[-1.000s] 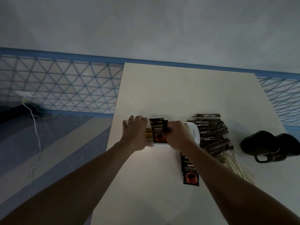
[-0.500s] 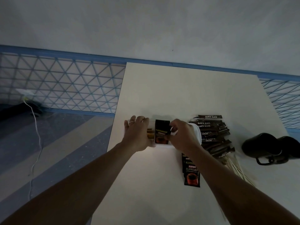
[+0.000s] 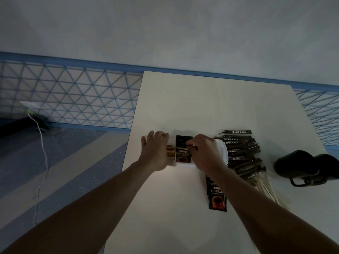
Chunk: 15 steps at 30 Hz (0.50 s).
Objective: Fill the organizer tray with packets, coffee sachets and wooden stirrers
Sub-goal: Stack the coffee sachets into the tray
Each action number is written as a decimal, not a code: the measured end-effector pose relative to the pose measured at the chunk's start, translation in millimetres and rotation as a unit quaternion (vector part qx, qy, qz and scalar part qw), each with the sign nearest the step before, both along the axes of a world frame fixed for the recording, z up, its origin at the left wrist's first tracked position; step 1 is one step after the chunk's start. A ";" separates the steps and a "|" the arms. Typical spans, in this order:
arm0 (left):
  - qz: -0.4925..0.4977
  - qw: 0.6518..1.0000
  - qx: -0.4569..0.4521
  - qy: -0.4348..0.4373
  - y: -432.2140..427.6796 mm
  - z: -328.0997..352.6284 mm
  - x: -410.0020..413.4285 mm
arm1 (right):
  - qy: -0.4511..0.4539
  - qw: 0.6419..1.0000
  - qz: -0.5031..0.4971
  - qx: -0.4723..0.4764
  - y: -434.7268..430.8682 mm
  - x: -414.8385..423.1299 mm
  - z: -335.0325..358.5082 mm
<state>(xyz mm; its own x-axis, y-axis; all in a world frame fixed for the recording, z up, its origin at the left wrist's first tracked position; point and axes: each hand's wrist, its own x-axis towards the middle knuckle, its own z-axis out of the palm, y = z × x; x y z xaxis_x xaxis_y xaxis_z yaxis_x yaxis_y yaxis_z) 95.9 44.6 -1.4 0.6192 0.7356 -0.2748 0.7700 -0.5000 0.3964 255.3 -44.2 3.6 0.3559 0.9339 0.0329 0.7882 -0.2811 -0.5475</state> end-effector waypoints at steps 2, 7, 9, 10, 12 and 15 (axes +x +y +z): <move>0.000 1.000 0.002 -0.001 0.2 -0.3 0.0 | 0.004 1.000 0.006 0.002 0.9 1.8 0.5; -0.002 1.000 0.004 0.006 0.2 -0.8 -0.5 | 0.010 1.000 0.011 -0.027 4.0 5.2 3.7; -0.002 1.000 0.002 0.012 0.3 0.1 -0.3 | 0.007 1.000 0.009 -0.022 2.6 6.3 5.1; -0.001 1.000 0.000 0.016 0.7 0.8 -0.1 | 0.004 1.000 0.005 -0.015 1.0 7.4 6.3; 0.001 1.000 -0.009 0.025 1.1 3.3 1.2 | 0.002 1.000 -0.003 -0.001 -4.2 11.0 11.0; 0.013 0.999 -0.034 0.011 -1.0 9.7 2.3 | 0.004 1.000 -0.009 0.019 -13.8 19.4 18.6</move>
<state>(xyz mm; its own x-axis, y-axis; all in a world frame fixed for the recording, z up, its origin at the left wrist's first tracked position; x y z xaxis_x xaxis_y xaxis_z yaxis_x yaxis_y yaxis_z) 98.1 43.6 8.4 0.5933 0.7305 -0.3381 0.7912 -0.4517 0.4123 274.8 -57.9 22.2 0.3730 0.9254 0.0665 0.7791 -0.2735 -0.5640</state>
